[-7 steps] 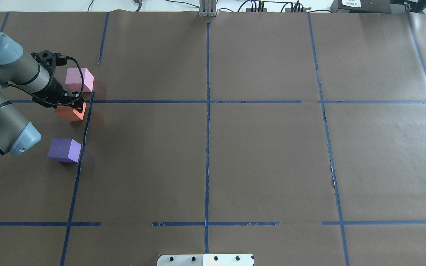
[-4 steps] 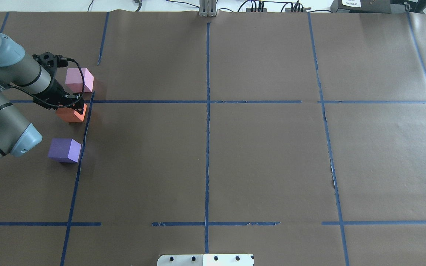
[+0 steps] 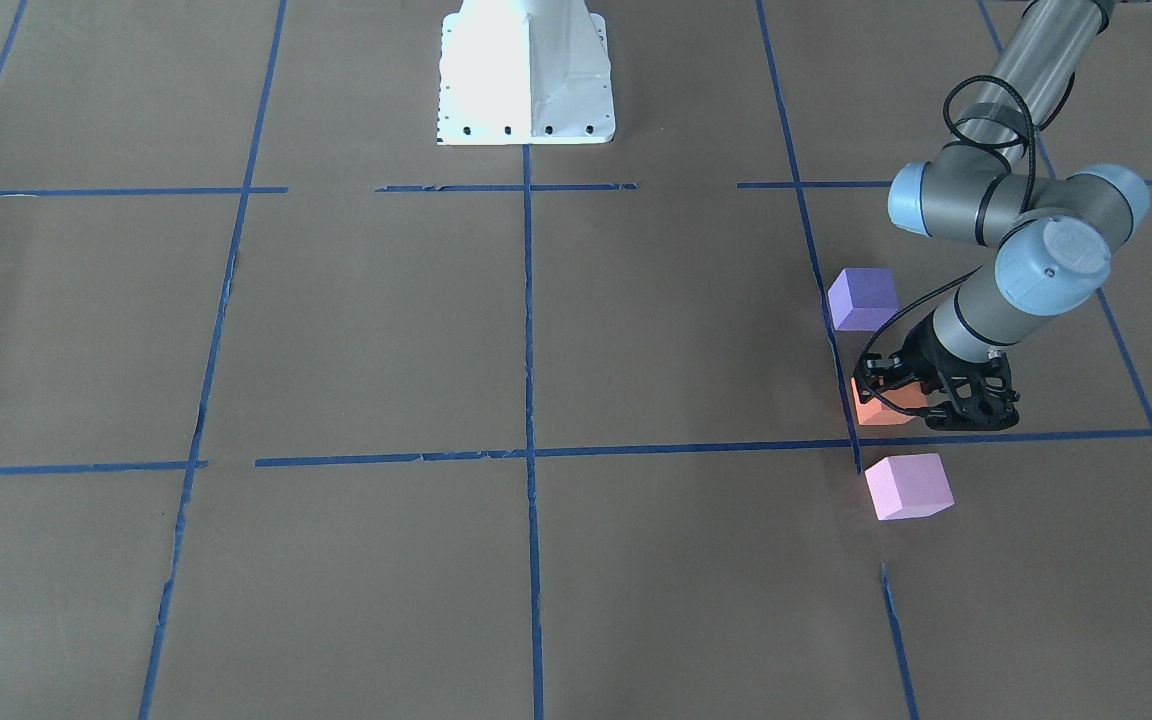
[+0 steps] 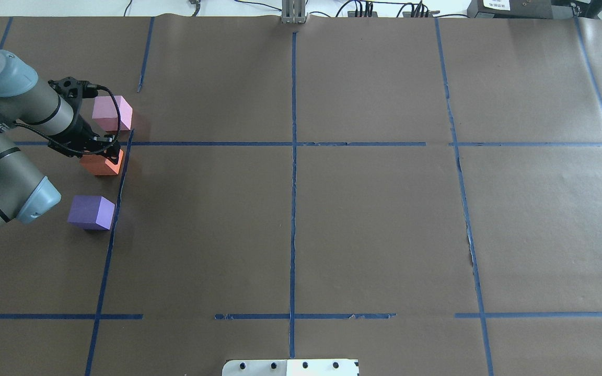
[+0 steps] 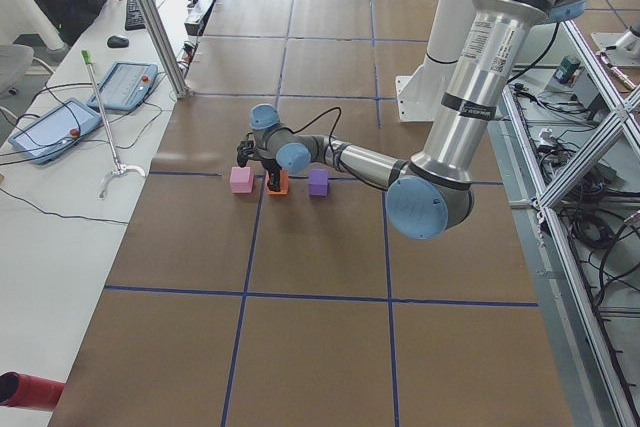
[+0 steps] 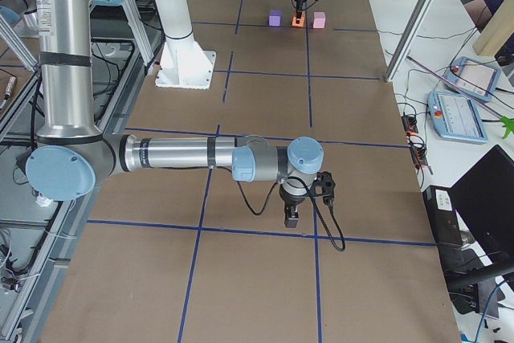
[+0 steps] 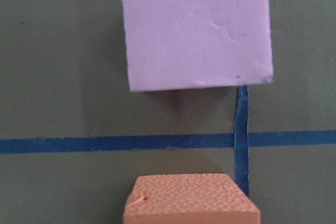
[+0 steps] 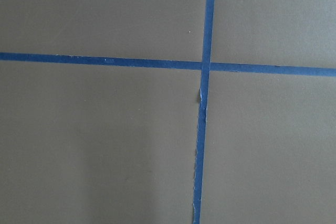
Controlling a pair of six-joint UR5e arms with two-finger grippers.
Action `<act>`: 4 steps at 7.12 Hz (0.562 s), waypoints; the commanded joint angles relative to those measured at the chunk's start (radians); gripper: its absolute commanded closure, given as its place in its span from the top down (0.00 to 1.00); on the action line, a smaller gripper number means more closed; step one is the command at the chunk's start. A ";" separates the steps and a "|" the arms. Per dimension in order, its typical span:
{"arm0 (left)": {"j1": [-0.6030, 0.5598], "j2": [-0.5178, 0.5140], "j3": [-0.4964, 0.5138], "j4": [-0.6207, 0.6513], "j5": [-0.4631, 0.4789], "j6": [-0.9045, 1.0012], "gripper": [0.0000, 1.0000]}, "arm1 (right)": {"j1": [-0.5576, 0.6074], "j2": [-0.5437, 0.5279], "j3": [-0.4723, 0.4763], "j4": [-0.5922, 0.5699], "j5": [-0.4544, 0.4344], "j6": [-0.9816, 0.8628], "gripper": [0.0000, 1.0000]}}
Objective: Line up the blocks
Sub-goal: 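Lower the orange cube between the pink and purple cubes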
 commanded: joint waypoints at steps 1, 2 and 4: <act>0.001 0.000 0.001 0.001 0.000 0.001 0.81 | 0.000 0.000 0.000 -0.002 0.000 0.000 1.00; 0.001 0.000 0.001 0.001 0.001 0.001 0.98 | 0.000 0.000 0.000 0.000 0.000 0.000 1.00; 0.001 0.000 -0.001 0.001 0.001 0.001 0.99 | 0.000 0.000 0.000 0.000 0.000 0.000 1.00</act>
